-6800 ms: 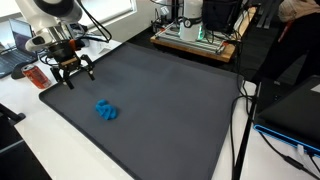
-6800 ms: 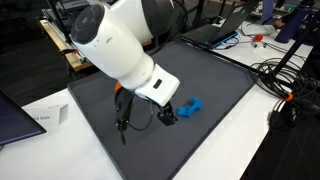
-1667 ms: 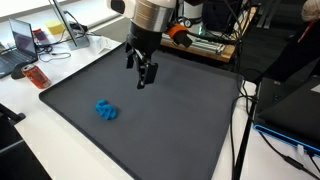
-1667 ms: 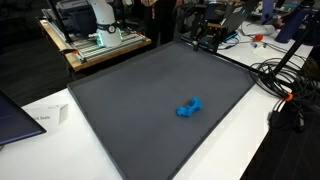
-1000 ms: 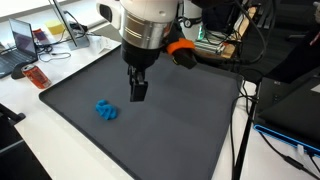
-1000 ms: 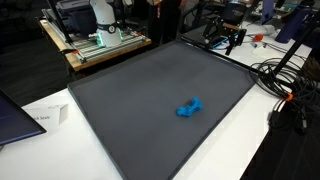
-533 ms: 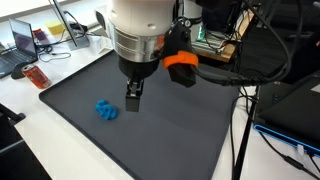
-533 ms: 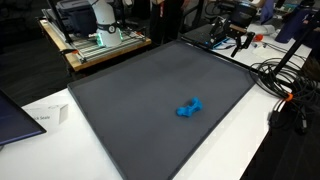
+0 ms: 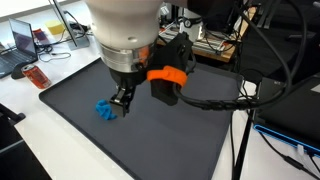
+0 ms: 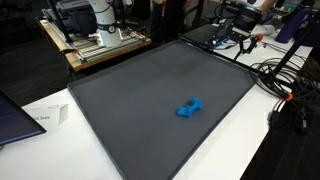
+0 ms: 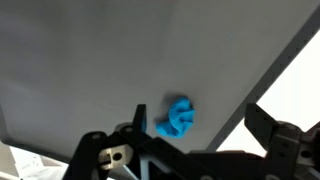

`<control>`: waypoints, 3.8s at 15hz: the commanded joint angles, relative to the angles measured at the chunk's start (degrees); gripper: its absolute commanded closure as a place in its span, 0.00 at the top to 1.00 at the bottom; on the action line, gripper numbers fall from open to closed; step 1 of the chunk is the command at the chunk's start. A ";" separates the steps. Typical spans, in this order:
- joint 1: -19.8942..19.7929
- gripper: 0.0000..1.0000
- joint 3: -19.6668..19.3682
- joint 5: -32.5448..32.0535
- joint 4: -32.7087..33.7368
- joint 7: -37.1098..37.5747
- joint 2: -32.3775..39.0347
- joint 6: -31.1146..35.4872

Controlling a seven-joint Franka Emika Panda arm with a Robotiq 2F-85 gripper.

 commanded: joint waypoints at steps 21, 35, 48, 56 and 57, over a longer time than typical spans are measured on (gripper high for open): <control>-1.32 1.00 -0.57 -6.27 -0.65 -16.48 0.73 0.77; -8.56 1.00 1.12 -6.85 -35.30 -54.96 -17.02 22.44; -17.98 1.00 1.89 4.80 -60.10 -78.37 -27.39 48.79; -23.00 1.00 6.15 10.47 -65.63 -88.87 -30.05 55.03; -23.39 1.00 6.64 11.25 -65.39 -90.75 -29.71 56.76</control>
